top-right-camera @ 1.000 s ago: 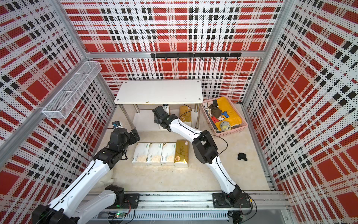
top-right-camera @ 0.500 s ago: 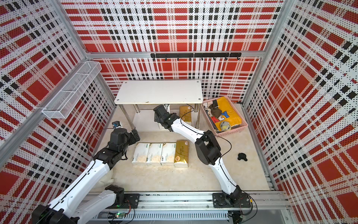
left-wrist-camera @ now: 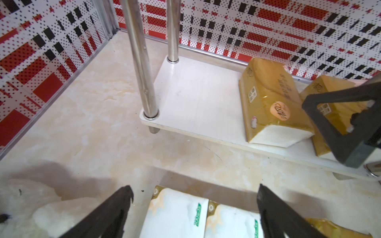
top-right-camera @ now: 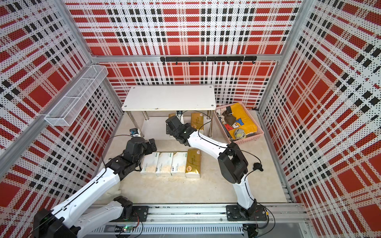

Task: Place the tissue boxes on the shelf by color
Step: Place a box of tissues on the shelf.

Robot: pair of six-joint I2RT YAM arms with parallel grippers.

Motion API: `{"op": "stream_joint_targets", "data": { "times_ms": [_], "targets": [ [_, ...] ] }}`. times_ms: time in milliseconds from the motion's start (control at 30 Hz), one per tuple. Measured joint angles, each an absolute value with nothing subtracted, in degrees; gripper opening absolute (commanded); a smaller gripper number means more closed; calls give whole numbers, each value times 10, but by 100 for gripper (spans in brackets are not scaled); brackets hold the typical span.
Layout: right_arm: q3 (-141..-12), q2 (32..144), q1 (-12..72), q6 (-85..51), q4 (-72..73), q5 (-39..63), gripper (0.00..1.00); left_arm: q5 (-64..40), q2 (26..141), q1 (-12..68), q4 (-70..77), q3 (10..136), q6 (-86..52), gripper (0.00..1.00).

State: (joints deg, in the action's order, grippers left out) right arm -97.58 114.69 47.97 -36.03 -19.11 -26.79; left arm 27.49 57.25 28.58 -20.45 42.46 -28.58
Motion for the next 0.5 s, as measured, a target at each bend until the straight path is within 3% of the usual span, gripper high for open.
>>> {"op": "stream_joint_targets", "data": {
  "times_ms": [500],
  "targets": [
    [-750,927,483,-364,-195,-268,100,351,651,521,-204,472,-389,97]
  ]
}}
